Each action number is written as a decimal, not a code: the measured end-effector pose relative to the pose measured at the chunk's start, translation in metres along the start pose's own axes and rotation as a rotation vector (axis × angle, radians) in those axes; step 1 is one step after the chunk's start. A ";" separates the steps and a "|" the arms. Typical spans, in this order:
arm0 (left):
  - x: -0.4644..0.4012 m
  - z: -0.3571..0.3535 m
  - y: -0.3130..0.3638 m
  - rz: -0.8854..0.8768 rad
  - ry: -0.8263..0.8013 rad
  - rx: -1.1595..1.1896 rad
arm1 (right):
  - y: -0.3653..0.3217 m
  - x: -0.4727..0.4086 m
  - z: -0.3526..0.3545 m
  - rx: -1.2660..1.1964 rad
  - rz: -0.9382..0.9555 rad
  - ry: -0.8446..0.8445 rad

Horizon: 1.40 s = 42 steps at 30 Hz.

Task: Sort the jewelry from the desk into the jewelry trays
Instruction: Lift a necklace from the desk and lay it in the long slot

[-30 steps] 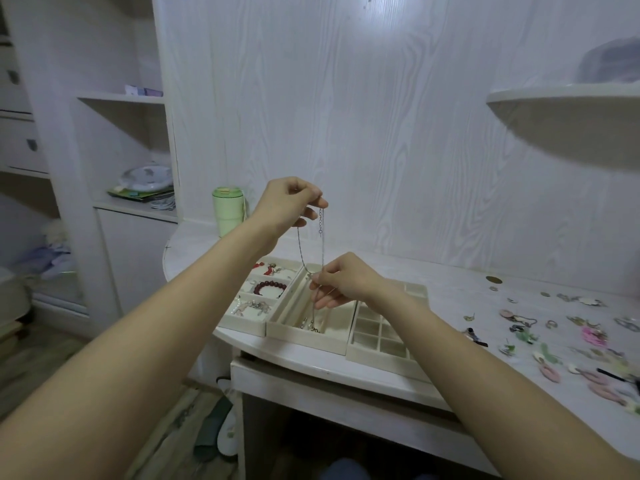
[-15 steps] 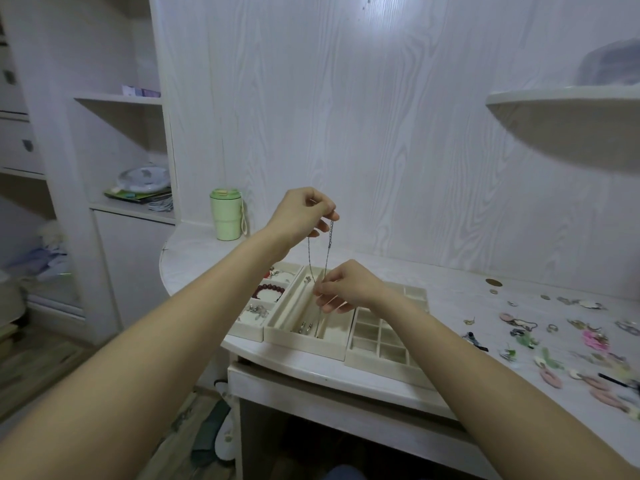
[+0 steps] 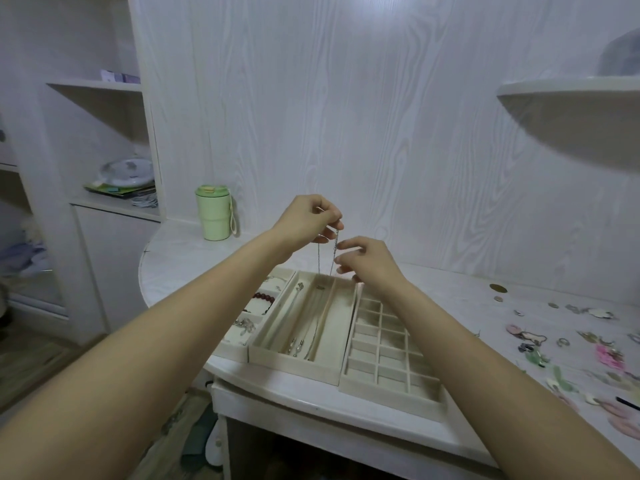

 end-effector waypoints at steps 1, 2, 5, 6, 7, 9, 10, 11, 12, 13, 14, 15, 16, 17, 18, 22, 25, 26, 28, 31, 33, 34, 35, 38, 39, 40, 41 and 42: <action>-0.003 -0.001 -0.001 -0.001 -0.005 -0.010 | -0.002 -0.002 0.002 -0.019 0.013 0.004; -0.006 -0.001 -0.002 -0.002 -0.011 -0.023 | -0.004 -0.004 0.003 -0.031 0.023 0.002; -0.013 -0.005 -0.005 -0.015 -0.064 -0.082 | -0.007 -0.012 0.005 -0.042 0.043 -0.018; -0.016 -0.007 -0.007 -0.018 -0.088 -0.098 | -0.007 -0.015 0.004 -0.045 0.048 -0.026; -0.017 -0.009 -0.008 -0.020 -0.105 -0.106 | -0.007 -0.017 0.004 -0.048 0.054 -0.034; -0.022 -0.011 -0.012 -0.021 -0.114 -0.113 | -0.007 -0.022 0.003 -0.059 0.069 -0.044; -0.024 -0.012 -0.013 -0.025 -0.109 -0.120 | -0.007 -0.024 0.003 -0.066 0.072 -0.044; -0.026 -0.012 -0.014 -0.032 -0.100 -0.129 | -0.006 -0.026 0.003 -0.072 0.070 -0.039; -0.029 -0.012 -0.016 -0.037 -0.093 -0.139 | -0.005 -0.029 0.004 -0.075 0.062 -0.034; -0.032 -0.012 -0.017 -0.038 -0.090 -0.144 | -0.004 -0.031 0.005 -0.074 0.052 -0.031; -0.035 -0.012 -0.019 -0.037 -0.088 -0.148 | -0.003 -0.033 0.004 -0.072 0.044 -0.033; -0.037 -0.013 -0.021 -0.034 -0.090 -0.150 | -0.002 -0.035 0.004 -0.071 0.038 -0.039; -0.040 -0.013 -0.022 -0.034 -0.092 -0.153 | -0.001 -0.037 0.004 -0.071 0.035 -0.046; -0.042 -0.014 -0.023 -0.035 -0.092 -0.157 | -0.001 -0.039 0.004 -0.072 0.035 -0.053; -0.045 -0.015 -0.025 -0.038 -0.092 -0.163 | -0.001 -0.042 0.003 -0.071 0.039 -0.059; -0.052 -0.018 -0.031 -0.037 -0.100 -0.201 | 0.001 -0.050 0.001 -0.048 0.053 -0.074; -0.057 -0.018 -0.037 -0.019 -0.110 -0.229 | 0.006 -0.055 -0.001 -0.025 0.050 -0.077; -0.059 -0.018 -0.040 -0.011 -0.116 -0.242 | 0.007 -0.058 -0.002 -0.008 0.050 -0.079; -0.062 -0.019 -0.043 -0.004 -0.126 -0.274 | 0.011 -0.061 -0.004 0.013 0.045 -0.088; -0.067 -0.019 -0.050 0.006 -0.126 -0.325 | 0.019 -0.067 -0.006 0.015 0.027 -0.103; -0.069 -0.021 -0.055 0.012 -0.126 -0.361 | 0.026 -0.071 -0.009 0.013 0.014 -0.112; -0.071 -0.021 -0.057 0.015 -0.130 -0.381 | 0.030 -0.074 -0.011 -0.003 0.007 -0.116; -0.071 -0.022 -0.059 0.016 -0.134 -0.400 | 0.033 -0.075 -0.013 -0.024 0.001 -0.117; -0.074 -0.024 -0.064 0.024 -0.150 -0.446 | 0.043 -0.083 -0.018 -0.056 -0.024 -0.122; -0.075 -0.025 -0.066 0.029 -0.154 -0.452 | 0.047 -0.084 -0.019 -0.051 -0.031 -0.126; -0.076 -0.026 -0.068 0.033 -0.158 -0.458 | 0.049 -0.086 -0.020 -0.040 -0.037 -0.129; -0.078 -0.026 -0.071 0.037 -0.162 -0.465 | 0.052 -0.087 -0.021 -0.024 -0.040 -0.129; -0.078 -0.028 -0.073 0.039 -0.167 -0.474 | 0.054 -0.088 -0.021 -0.008 -0.041 -0.125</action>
Point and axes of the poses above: each hand's wrist, its own x-axis away from the middle knuckle, its own z-axis out of the back of the hand, y = z × x, the point moved 8 cm from there along -x, towards the middle knuckle, and after that the axes turned 6 degrees about -x, right-handed, at the moved point
